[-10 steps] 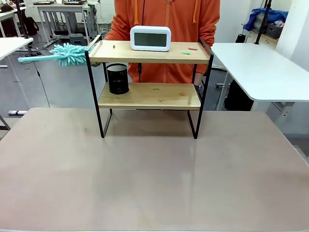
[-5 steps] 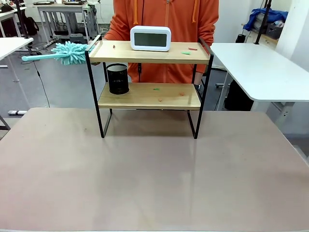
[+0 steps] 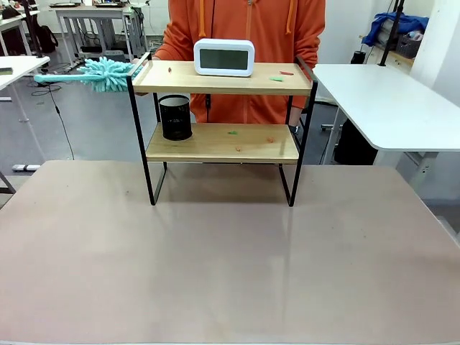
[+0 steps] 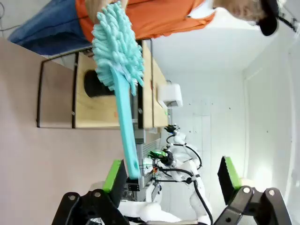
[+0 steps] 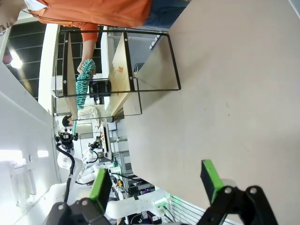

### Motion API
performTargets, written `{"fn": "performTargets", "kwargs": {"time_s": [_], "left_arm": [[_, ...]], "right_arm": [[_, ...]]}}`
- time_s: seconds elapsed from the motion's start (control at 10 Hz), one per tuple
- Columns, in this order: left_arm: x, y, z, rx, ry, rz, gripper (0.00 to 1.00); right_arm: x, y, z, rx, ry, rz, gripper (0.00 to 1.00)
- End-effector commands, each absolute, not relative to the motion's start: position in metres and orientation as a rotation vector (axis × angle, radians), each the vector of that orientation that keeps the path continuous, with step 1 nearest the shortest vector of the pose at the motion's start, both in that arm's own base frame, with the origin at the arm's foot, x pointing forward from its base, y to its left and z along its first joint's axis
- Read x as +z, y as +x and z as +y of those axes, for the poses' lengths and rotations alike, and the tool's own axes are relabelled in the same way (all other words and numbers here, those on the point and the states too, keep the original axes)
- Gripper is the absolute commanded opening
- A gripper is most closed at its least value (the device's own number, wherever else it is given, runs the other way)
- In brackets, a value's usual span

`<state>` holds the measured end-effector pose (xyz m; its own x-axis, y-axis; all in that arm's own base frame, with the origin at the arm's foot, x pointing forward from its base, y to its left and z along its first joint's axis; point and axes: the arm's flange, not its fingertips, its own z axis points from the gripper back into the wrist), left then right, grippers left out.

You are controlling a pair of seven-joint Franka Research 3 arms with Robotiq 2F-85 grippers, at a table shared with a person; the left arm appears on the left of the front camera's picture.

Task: Clean the shelf.
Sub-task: Pick up the Duster from the human.

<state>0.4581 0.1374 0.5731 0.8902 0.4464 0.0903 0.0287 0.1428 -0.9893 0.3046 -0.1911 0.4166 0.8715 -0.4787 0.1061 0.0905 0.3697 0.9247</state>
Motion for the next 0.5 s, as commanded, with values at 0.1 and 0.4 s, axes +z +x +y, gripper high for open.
{"fn": "performTargets", "kwargs": {"time_s": [0.1,0.4], "left_arm": [[0.549,0.491,0.116,0.290,-1.314,-0.321,1.00],[0.529,0.497,0.088,0.256,-1.327,-0.236,1.00]], "right_arm": [[0.418,0.306,-0.191,-0.367,1.155,-0.411,1.00],[0.418,0.306,-0.191,-0.367,1.155,-0.411,1.00]]}}
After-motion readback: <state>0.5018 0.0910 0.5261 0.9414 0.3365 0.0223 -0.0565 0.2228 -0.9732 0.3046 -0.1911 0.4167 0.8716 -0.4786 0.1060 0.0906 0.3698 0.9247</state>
